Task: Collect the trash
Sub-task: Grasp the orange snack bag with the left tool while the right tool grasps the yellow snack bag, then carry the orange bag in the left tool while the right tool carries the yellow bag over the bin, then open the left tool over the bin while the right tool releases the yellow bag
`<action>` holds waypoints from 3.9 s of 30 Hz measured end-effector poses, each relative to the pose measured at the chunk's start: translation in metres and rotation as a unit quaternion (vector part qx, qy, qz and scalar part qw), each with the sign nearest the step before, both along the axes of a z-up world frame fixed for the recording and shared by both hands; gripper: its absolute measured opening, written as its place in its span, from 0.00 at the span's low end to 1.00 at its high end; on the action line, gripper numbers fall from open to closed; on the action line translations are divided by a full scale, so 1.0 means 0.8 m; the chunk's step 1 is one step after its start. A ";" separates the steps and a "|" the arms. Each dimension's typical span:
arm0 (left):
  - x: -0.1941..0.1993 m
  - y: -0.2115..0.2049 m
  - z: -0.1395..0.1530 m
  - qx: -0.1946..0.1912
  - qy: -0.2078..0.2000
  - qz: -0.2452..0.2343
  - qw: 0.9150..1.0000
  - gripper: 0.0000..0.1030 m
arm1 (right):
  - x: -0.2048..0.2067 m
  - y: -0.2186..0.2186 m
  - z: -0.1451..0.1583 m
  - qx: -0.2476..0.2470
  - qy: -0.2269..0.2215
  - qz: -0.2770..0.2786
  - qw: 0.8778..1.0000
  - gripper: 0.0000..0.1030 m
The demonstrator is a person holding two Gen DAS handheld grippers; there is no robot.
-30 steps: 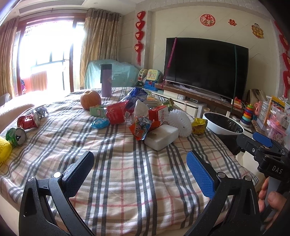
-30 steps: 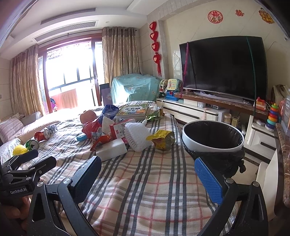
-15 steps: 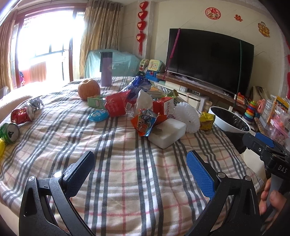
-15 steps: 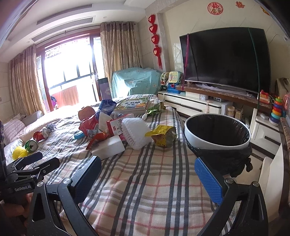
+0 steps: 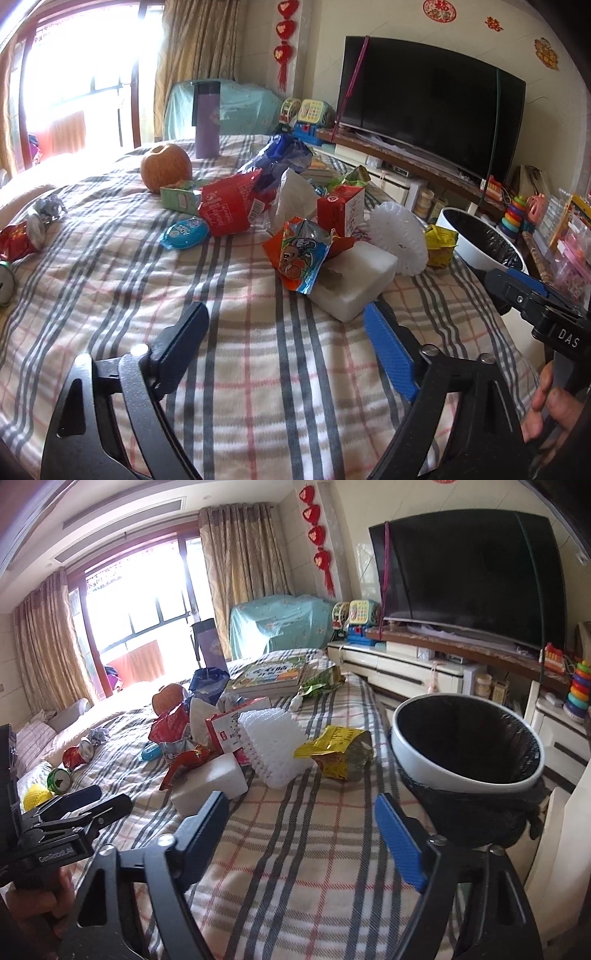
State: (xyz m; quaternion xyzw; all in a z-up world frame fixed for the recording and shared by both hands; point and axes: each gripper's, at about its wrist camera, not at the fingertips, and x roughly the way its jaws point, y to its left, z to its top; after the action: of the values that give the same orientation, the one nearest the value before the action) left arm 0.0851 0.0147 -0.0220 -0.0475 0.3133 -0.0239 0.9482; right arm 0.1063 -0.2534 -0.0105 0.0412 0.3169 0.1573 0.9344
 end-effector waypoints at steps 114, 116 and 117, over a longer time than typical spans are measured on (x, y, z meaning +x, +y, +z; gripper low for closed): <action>0.181 -0.305 0.036 -0.022 0.044 -0.262 0.964 0.20 | 0.110 -0.213 -0.007 0.024 0.074 -0.091 0.993 0.22; 0.182 -0.305 0.035 -0.020 0.047 -0.259 0.964 0.33 | 0.112 -0.215 -0.009 0.026 0.078 -0.091 0.992 0.23; 0.182 -0.304 0.035 -0.021 0.045 -0.258 0.965 0.46 | 0.113 -0.215 -0.010 0.028 0.081 -0.091 0.992 0.26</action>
State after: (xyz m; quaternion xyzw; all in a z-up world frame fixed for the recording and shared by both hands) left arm 0.2305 -0.2283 0.0062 0.0142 0.3571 -0.2722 0.8934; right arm 0.1963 -0.4255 -0.0184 0.1086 0.3821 0.0765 0.9145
